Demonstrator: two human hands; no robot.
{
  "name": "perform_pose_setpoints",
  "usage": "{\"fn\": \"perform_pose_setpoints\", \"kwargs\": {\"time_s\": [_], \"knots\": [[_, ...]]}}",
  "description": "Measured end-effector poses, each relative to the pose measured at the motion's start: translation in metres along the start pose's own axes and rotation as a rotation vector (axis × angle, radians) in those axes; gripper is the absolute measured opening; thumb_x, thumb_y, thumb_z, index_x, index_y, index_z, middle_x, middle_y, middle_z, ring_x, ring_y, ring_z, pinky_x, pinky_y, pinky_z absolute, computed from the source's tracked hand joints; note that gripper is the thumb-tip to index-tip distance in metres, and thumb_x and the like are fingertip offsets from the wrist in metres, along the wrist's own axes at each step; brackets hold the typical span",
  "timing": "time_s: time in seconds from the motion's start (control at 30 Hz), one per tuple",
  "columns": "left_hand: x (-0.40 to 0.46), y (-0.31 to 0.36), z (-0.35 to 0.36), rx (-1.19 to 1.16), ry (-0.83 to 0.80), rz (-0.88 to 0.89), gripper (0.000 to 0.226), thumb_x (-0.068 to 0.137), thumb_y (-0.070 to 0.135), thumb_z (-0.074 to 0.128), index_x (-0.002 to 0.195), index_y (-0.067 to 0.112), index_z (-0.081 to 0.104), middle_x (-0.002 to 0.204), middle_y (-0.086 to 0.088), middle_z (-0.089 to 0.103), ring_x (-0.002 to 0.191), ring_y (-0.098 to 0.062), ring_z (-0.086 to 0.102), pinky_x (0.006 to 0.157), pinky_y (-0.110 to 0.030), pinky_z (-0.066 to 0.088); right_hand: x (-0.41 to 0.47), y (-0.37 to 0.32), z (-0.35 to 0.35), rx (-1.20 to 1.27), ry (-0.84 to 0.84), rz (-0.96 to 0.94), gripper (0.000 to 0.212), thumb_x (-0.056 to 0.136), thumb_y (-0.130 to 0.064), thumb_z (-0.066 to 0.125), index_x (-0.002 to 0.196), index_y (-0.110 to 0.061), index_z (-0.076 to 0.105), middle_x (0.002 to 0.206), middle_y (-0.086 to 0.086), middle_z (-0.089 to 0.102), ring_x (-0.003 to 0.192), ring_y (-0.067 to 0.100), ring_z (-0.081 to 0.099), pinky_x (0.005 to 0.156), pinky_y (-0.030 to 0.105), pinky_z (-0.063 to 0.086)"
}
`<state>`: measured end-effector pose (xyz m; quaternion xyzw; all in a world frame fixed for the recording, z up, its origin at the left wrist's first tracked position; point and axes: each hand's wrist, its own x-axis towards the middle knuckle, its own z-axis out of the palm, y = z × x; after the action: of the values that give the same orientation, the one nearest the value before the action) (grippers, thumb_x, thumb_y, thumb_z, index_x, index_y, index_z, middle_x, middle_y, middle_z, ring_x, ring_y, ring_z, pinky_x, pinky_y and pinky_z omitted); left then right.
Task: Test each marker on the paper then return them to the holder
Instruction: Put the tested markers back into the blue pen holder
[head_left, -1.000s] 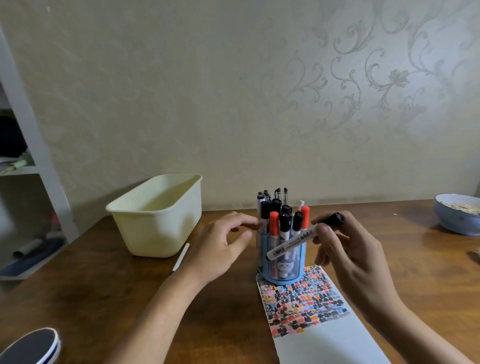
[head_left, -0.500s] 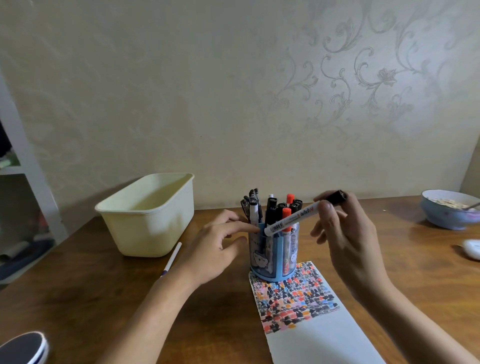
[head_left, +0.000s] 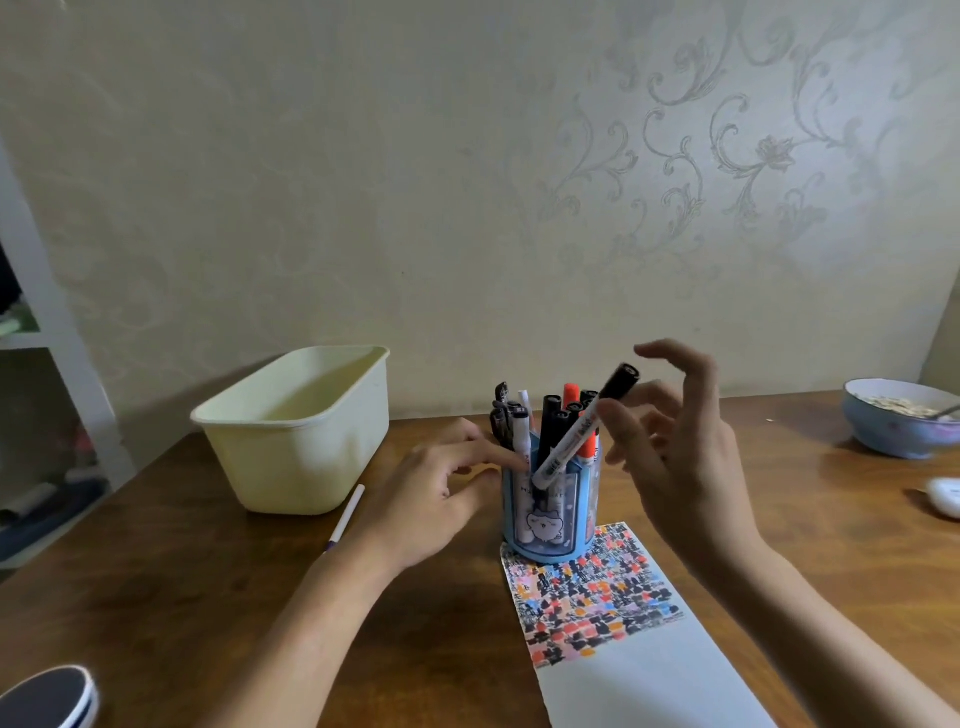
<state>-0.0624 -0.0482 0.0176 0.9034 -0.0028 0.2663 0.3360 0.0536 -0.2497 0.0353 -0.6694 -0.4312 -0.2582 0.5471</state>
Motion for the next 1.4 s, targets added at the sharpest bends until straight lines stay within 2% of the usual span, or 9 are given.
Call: {"fn": "perform_pose_setpoints", "kwargs": {"time_s": [0.2, 0.33, 0.5, 0.6, 0.7, 0.83, 1.07, 1.2, 1.4], "knots": [[0.001, -0.001, 0.001, -0.021, 0.01, -0.008, 0.037, 0.095, 0.011, 0.062, 0.102, 0.046, 0.074, 0.115, 0.025, 0.059, 0.117, -0.002, 0.056, 0.096, -0.027, 0.052, -0.003, 0.002, 0.004, -0.073, -0.07, 0.012, 0.032, 0.097, -0.035, 0.053, 0.126, -0.034, 0.039, 0.092, -0.011, 0.072, 0.06, 0.003, 0.066, 0.054, 0.038, 0.059], [0.001, 0.0, 0.001, -0.027, 0.001, 0.005, 0.034, 0.095, 0.009, 0.062, 0.102, 0.039, 0.076, 0.114, 0.023, 0.06, 0.116, -0.003, 0.056, 0.096, -0.028, 0.051, -0.007, 0.006, 0.009, -0.198, -0.152, -0.077, 0.024, 0.099, -0.028, 0.054, 0.122, -0.032, 0.058, 0.105, -0.017, 0.068, 0.068, 0.003, 0.064, 0.058, 0.033, 0.058], [0.001, 0.0, -0.005, -0.077, -0.009, -0.002, 0.033, 0.096, 0.004, 0.058, 0.104, 0.03, 0.077, 0.109, 0.019, 0.065, 0.112, -0.006, 0.059, 0.093, -0.021, 0.049, -0.015, 0.008, 0.011, -0.254, -0.268, -0.067, 0.036, 0.099, -0.023, 0.055, 0.133, -0.033, 0.057, 0.114, -0.016, 0.062, 0.07, 0.0, 0.058, 0.058, 0.014, 0.046], [0.0, -0.005, -0.016, -0.074, 0.028, -0.03, 0.032, 0.096, 0.004, 0.059, 0.102, 0.031, 0.076, 0.104, 0.016, 0.069, 0.107, -0.007, 0.063, 0.092, -0.022, 0.049, -0.021, 0.008, 0.008, -0.216, -0.275, -0.044, 0.044, 0.097, -0.028, 0.05, 0.14, -0.036, 0.048, 0.113, -0.02, 0.061, 0.071, 0.0, 0.06, 0.057, 0.019, 0.051], [-0.002, -0.024, -0.036, 0.134, 0.026, -0.087, 0.045, 0.096, -0.001, 0.055, 0.092, 0.04, 0.072, 0.099, 0.024, 0.066, 0.1, -0.002, 0.062, 0.086, -0.02, 0.045, -0.03, 0.009, 0.006, -0.176, -0.296, -0.018, 0.051, 0.094, -0.03, 0.048, 0.143, -0.039, 0.039, 0.113, -0.022, 0.061, 0.072, 0.004, 0.062, 0.058, 0.029, 0.057], [-0.012, -0.06, -0.054, 0.588, -0.191, -0.287, 0.06, 0.093, -0.007, 0.04, 0.078, 0.047, 0.063, 0.104, 0.025, 0.048, 0.094, -0.005, 0.05, 0.072, -0.02, 0.037, -0.043, 0.009, 0.004, -0.122, -0.353, 0.016, 0.048, 0.094, -0.028, 0.051, 0.14, -0.039, 0.04, 0.106, -0.024, 0.059, 0.075, 0.008, 0.063, 0.059, 0.032, 0.056], [-0.022, -0.088, -0.058, 0.639, -0.302, -0.431, 0.058, 0.074, -0.02, 0.048, 0.07, 0.035, 0.062, 0.098, 0.017, 0.051, 0.09, -0.006, 0.051, 0.075, -0.03, 0.049, -0.054, 0.009, 0.01, -0.114, -0.524, 0.064, 0.032, 0.1, -0.025, 0.052, 0.128, -0.041, 0.05, 0.104, -0.023, 0.062, 0.083, 0.005, 0.064, 0.069, 0.027, 0.057], [-0.022, -0.083, -0.055, 0.627, -0.317, -0.445, 0.054, 0.068, -0.023, 0.043, 0.067, 0.028, 0.059, 0.092, 0.013, 0.049, 0.08, -0.004, 0.047, 0.061, -0.017, 0.036, -0.054, 0.008, 0.011, -0.123, -0.569, 0.075, 0.031, 0.101, -0.025, 0.053, 0.129, -0.038, 0.051, 0.105, -0.024, 0.061, 0.084, 0.003, 0.063, 0.072, 0.022, 0.057], [-0.023, -0.092, -0.061, 0.55, -0.14, -0.394, 0.06, 0.083, -0.018, 0.037, 0.074, 0.033, 0.066, 0.099, 0.012, 0.057, 0.095, -0.011, 0.056, 0.087, -0.034, 0.05, -0.053, 0.008, 0.008, -0.127, -0.563, 0.079, 0.028, 0.1, -0.026, 0.053, 0.125, -0.039, 0.054, 0.103, -0.026, 0.061, 0.083, 0.003, 0.064, 0.07, 0.026, 0.057]]}}
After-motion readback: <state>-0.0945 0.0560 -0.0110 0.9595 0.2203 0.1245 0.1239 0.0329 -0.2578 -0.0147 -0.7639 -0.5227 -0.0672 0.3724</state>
